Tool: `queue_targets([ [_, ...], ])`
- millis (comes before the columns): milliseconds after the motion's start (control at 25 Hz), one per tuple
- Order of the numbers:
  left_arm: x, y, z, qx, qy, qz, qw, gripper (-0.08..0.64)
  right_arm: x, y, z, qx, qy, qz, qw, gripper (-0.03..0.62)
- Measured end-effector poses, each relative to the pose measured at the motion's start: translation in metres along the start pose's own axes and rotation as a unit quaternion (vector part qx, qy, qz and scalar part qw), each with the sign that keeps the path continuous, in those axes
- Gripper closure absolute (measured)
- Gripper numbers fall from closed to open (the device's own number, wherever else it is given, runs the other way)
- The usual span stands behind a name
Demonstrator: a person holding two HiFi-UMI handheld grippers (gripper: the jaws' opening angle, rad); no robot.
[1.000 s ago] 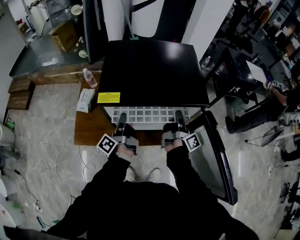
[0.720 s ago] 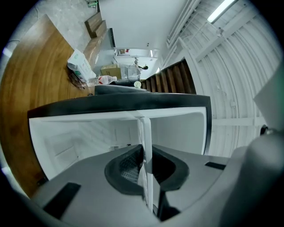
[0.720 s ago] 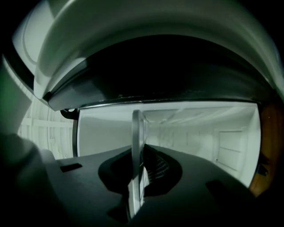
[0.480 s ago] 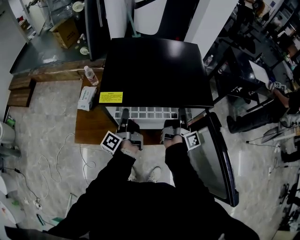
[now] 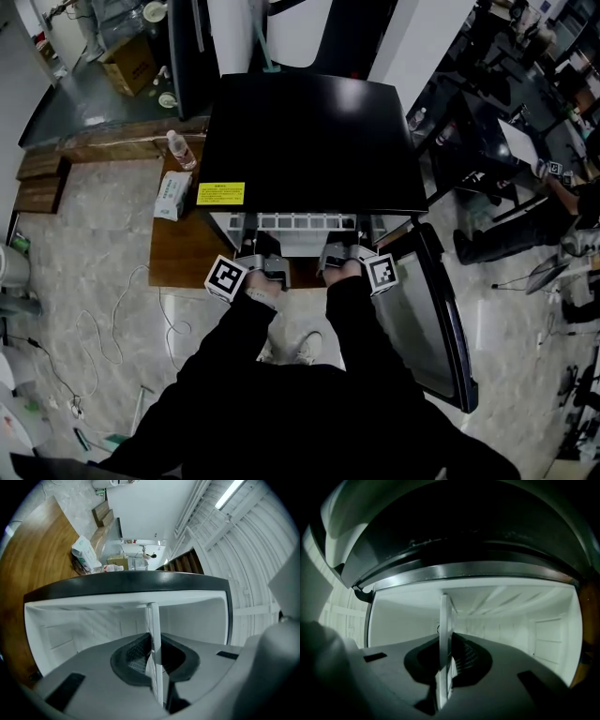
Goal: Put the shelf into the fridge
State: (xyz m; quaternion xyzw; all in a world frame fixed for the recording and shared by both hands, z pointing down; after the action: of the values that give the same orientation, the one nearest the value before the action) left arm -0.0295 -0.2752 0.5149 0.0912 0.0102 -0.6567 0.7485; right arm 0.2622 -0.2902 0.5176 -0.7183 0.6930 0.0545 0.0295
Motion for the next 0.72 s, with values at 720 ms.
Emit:
queue_targets([
  [720,0.0005,-0.0007,0.0001,0.007,0.001,-0.037,0.9993,0.526,0.0012,0.003,-0.0018,0.002,0.01,-0.052,0.999,0.571],
])
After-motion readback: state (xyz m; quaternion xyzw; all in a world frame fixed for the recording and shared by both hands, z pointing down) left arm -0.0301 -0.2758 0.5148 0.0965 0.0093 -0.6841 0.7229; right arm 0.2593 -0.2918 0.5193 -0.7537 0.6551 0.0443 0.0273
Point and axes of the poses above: the fingertips, and each gripper's own axes: x forward along the fingers, z to its left, y out of its underside, the point moved 2 cm from there along -x, backward along the fingers, and after that the axes turned 1 degree about z, right-handed, at the moved point
